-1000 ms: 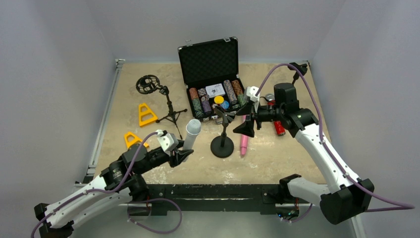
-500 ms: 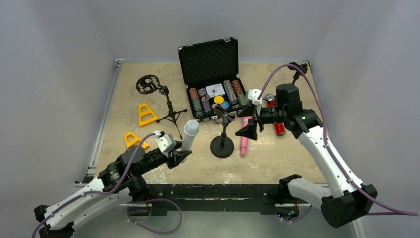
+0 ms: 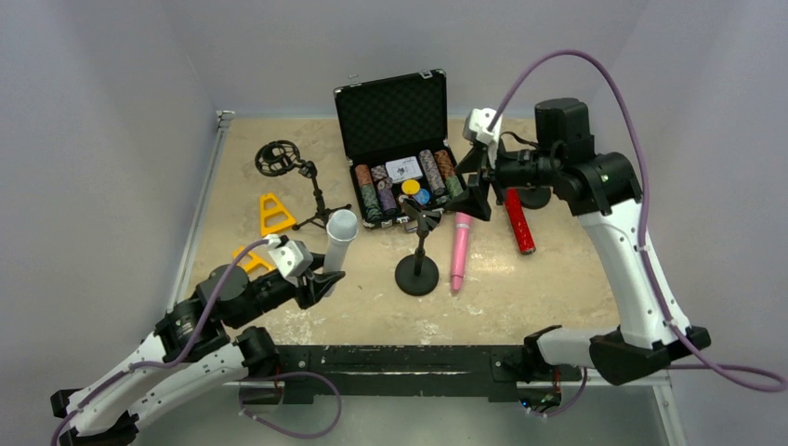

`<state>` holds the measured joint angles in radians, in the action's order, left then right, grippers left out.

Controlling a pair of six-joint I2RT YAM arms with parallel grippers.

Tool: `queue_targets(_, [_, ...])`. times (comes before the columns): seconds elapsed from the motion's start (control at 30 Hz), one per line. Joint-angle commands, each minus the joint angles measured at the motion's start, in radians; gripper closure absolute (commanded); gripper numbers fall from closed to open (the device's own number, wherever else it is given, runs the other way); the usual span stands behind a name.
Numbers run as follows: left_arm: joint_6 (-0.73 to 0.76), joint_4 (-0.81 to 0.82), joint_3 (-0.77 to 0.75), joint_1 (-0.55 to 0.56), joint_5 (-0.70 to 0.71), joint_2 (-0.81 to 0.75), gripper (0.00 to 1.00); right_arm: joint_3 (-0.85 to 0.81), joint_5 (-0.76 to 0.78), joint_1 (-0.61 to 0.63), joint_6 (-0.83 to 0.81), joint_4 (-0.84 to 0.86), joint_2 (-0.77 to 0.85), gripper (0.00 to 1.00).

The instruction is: Attach the microphones to the stand

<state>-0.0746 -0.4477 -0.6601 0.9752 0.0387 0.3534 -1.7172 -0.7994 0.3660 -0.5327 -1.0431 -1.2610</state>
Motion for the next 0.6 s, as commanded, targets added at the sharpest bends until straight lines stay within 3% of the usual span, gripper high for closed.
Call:
queue_targets(0.0, [0.067,-0.080,-0.109,-0.006,0.061,-0.006,1.00,-0.121,0.109,0.070,0.044,-0.119,-0.092,0.21])
queue_targets(0.3, [0.103,-0.131,-0.079,-0.008,0.139,-0.042,1.00,-0.238,0.327,0.196,0.069,-0.135,-0.201,0.21])
queue_targets(0.57, [0.096,-0.169,-0.068,-0.016,0.141,-0.086,1.00,-0.245,0.405,0.236,0.099,-0.121,-0.256,0.21])
